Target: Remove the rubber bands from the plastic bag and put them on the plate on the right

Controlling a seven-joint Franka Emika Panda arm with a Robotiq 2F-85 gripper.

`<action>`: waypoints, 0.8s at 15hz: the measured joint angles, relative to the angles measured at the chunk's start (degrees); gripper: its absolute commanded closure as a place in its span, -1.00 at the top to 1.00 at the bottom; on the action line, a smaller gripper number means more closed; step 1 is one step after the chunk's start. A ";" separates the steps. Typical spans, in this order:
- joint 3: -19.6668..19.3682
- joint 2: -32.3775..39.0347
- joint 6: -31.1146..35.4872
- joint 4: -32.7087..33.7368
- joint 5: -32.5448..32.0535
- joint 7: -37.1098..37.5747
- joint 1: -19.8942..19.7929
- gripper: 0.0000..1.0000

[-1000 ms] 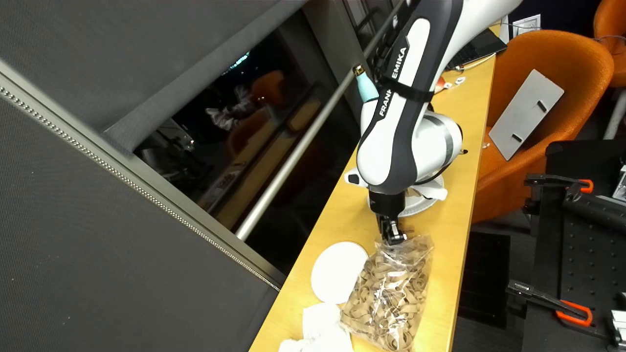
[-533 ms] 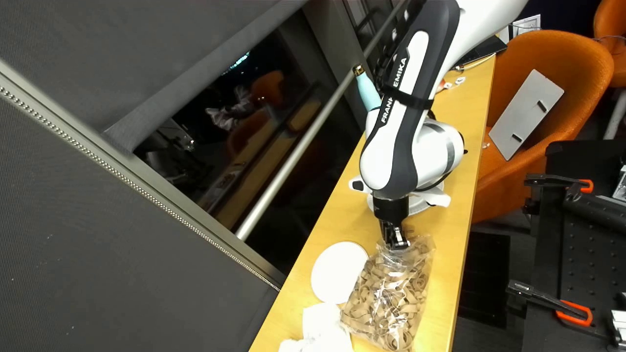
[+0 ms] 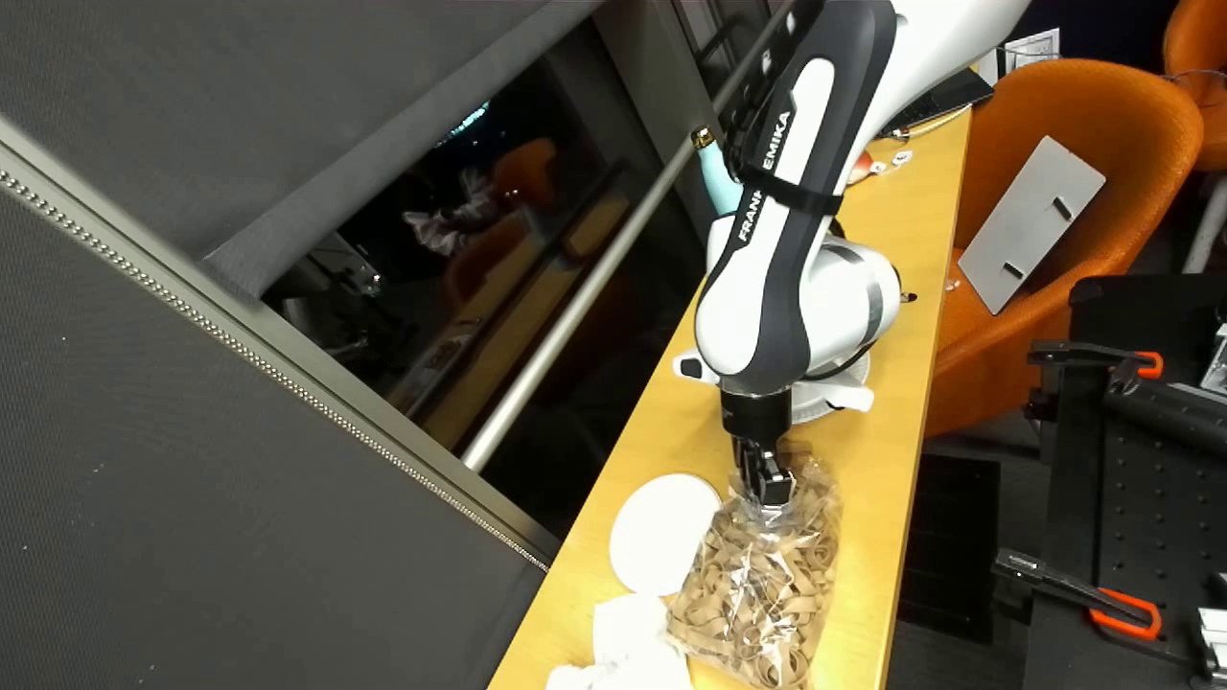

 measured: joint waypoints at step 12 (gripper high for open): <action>-0.11 2.56 -2.44 1.57 0.00 0.00 0.00 0.02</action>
